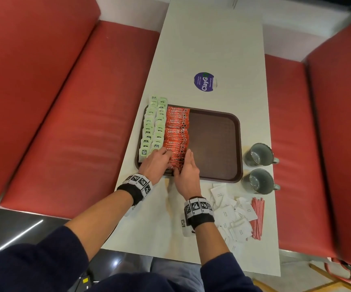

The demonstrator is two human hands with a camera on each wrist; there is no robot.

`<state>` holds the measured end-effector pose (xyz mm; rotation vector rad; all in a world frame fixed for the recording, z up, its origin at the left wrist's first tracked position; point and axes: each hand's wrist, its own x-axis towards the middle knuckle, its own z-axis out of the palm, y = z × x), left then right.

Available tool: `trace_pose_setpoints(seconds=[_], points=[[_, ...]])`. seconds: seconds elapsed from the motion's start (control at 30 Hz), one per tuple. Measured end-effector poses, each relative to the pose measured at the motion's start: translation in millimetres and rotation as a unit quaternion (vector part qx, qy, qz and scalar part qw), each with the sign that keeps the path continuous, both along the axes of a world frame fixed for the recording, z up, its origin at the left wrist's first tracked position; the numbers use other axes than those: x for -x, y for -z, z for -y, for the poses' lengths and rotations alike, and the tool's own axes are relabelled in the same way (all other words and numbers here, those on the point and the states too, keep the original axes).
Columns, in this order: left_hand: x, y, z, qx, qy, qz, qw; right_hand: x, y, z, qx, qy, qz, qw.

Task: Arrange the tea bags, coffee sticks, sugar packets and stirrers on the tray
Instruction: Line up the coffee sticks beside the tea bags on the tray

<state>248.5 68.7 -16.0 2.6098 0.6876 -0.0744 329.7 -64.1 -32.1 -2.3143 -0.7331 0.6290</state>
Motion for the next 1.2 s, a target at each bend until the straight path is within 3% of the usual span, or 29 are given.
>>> trace_pose_setpoints(seconds=[0.27, 0.43, 0.5, 0.6, 0.67, 0.73, 0.8, 0.87, 0.97, 1.2], points=[[2, -3, -1, 0.035, -0.012, 0.024, 0.999, 3, -1, -2, 0.002, 0.004, 0.010, 1.000], [8, -22, -3, 0.156, -0.079, 0.095, 0.980, -8, -17, 4, -0.023, 0.026, 0.012, 0.999], [13, -33, -5, 0.240, -0.126, 0.128, 0.954, -8, -31, 7, -0.080, 0.042, 0.023, 0.996], [19, -56, -3, 0.423, -0.194, 0.205, 0.861, -2, -58, 9, -0.140, 0.052, -0.028, 0.988], [22, -70, 0, 0.478, -0.194, 0.248, 0.820, 4, -74, 9, -0.178, 0.039, -0.169, 0.969], [23, -79, 4, 0.512, -0.180, 0.276, 0.794, 9, -84, 9, -0.231, 0.024, -0.321, 0.918], [24, -83, 6, 0.538, -0.169, 0.291, 0.773, 13, -91, 10, -0.271, 0.023, -0.373, 0.887], [26, -83, 7, 0.555, -0.161, 0.289, 0.763, 13, -93, 12, -0.299, 0.037, -0.370, 0.879], [30, -80, 6, 0.579, -0.162, 0.276, 0.750, 9, -92, 16, -0.313, 0.072, -0.326, 0.889], [39, -69, 6, 0.528, -0.188, 0.292, 0.775, 0, -93, 21, -0.274, 0.055, -0.183, 0.943]])
